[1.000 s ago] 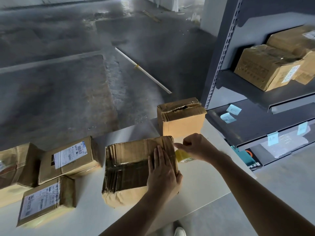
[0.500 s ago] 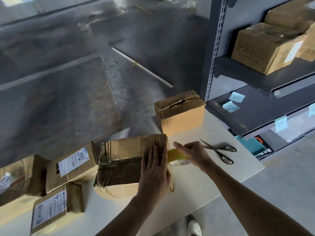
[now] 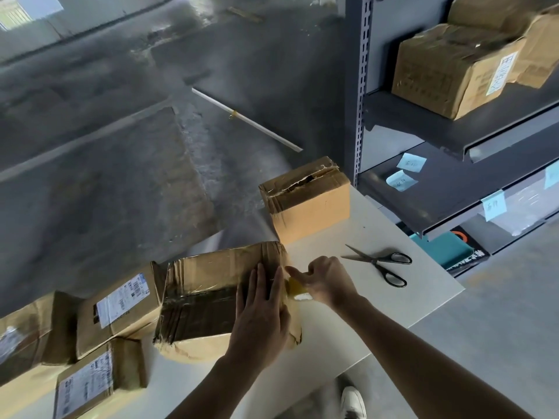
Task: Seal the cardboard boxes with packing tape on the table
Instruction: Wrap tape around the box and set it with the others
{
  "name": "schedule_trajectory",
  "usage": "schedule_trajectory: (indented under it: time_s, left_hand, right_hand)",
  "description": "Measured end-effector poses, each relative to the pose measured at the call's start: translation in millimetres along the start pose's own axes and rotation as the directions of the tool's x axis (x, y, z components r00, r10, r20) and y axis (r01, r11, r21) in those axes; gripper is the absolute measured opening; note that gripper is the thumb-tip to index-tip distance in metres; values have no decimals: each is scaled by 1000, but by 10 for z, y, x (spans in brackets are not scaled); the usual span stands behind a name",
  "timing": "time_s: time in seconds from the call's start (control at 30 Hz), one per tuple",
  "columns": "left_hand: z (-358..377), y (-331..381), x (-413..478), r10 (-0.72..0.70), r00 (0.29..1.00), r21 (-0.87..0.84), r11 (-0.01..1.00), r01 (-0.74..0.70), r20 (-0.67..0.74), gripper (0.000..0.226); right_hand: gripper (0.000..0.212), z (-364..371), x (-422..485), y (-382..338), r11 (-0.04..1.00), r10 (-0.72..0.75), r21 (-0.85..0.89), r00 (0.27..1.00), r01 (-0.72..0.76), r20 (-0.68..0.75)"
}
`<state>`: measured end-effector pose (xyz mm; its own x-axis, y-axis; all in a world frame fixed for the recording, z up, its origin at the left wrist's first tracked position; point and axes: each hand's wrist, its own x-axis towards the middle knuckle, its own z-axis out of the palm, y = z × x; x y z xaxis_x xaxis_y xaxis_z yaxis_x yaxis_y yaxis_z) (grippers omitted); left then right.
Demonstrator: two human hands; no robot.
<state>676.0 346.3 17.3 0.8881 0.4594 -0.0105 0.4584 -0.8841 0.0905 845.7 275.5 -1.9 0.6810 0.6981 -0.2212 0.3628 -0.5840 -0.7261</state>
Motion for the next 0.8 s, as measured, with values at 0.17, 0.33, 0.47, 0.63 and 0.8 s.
schedule_trajectory:
  time_s: [0.17,0.33,0.47,0.63,0.8]
  left_hand:
    - [-89,104,128,-137,989,-116,983,142,52,76]
    - [-123,176,451,-243,970,-161,956,244,24,75]
    - [-122,213,522,-291,955,-166,940,296,54,64]
    - [-159,279,549,-305,942,-133,937,323,140,72]
    - [-177,248,569,-270,938,-108,948,298,219,97]
  right_hand:
    - [67,34,-4,47,991,-34,129,999,29,41]
    - [67,32,-7,77,960,0,278,998,-19,68]
    - [60,37,-77,244,815,50,569,992,-109,119]
    - [75,149,-237,390,626,91,745,970,-232,226]
    - [60,167,-215,259,644,180,695,946,-320,269]
